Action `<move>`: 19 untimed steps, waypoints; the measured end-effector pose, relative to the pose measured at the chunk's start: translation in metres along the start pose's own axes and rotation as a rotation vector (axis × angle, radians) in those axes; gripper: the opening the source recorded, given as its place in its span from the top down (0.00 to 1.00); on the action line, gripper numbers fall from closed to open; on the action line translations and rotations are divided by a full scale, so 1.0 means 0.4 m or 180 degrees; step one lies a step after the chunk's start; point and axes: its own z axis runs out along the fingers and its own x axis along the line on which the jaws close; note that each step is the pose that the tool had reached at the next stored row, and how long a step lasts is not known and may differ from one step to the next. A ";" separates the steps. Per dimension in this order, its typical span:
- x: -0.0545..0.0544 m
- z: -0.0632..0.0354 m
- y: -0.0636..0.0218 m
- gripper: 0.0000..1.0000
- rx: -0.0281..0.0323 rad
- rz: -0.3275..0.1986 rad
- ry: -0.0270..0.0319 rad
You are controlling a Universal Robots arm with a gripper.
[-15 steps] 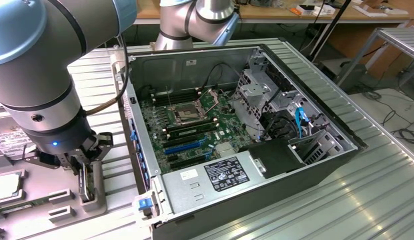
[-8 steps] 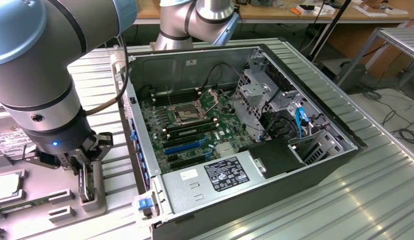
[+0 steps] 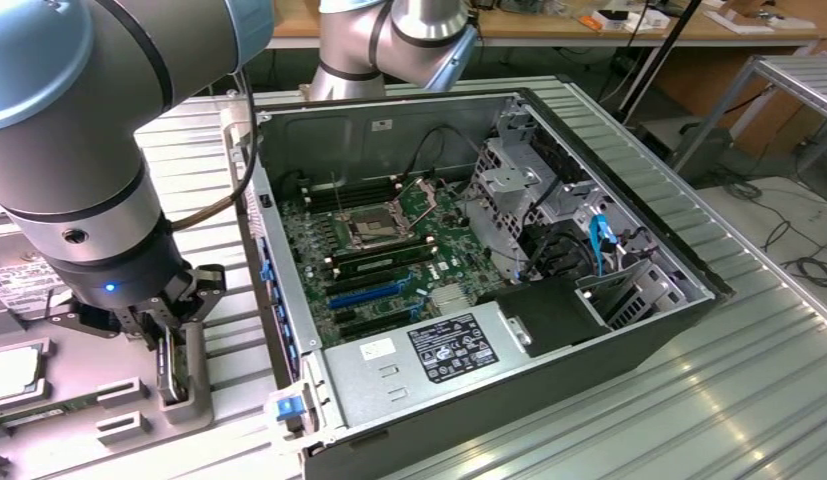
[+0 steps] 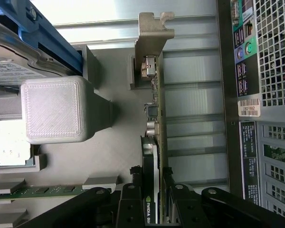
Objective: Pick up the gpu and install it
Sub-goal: 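Pick up the gpu and move the gpu toward the slot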
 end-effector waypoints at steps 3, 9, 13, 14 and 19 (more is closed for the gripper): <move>0.000 -0.004 0.000 0.73 0.0000 0.0000 0.0002; 0.000 -0.022 0.001 0.73 0.0001 0.0001 0.0014; -0.001 -0.031 0.002 0.73 0.0001 0.0001 0.0019; -0.001 -0.034 0.002 0.73 0.0002 0.0001 0.0020; -0.001 -0.046 0.002 0.73 0.0001 0.0001 0.0025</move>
